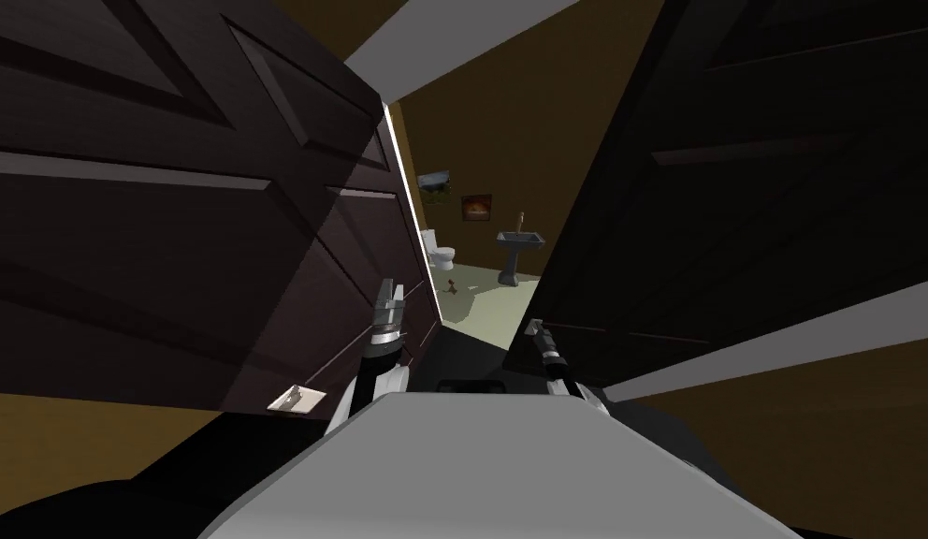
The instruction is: Pull the door open
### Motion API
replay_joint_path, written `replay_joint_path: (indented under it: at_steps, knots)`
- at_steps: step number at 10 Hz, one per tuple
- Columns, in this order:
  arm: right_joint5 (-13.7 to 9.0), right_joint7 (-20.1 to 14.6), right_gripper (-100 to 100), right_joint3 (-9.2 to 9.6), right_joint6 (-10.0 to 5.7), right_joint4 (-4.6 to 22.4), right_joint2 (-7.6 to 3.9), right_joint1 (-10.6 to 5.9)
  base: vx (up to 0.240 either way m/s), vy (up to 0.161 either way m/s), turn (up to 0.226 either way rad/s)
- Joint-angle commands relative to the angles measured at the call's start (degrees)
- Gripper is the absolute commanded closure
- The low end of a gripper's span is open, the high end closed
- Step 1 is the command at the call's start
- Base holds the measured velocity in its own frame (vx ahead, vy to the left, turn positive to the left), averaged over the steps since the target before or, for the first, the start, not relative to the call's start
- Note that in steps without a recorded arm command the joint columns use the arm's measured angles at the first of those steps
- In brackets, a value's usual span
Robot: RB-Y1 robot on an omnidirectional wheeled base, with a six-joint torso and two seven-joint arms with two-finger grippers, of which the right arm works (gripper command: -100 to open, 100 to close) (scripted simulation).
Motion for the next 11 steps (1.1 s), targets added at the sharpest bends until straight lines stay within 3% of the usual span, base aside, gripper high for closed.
replay_joint_path:
  at_steps: [1, 7, 8, 9, 11]
  knots:
    - [0.5, -1.1, 100, 0.91, -0.99, 0.1, -0.72, 0.54, -0.223, -0.043, 0.114]
    - [2.2, -5.0, 100, 4.13, -3.81, -0.8, -3.54, 2.73, -0.221, -0.053, 0.095]
    - [2.1, -4.6, 100, 4.0, -3.41, -0.8, -3.15, 2.49, -0.1, -0.01, 0.018]
    - [2.7, -5.8, 100, 5.04, -5.06, -0.7, -4.08, 3.7, -0.141, -0.049, 0.103]
    - [3.1, -6.8, 100, 5.86, -6.6, -0.8, -5.06, 4.67, -0.176, -0.058, 0.086]
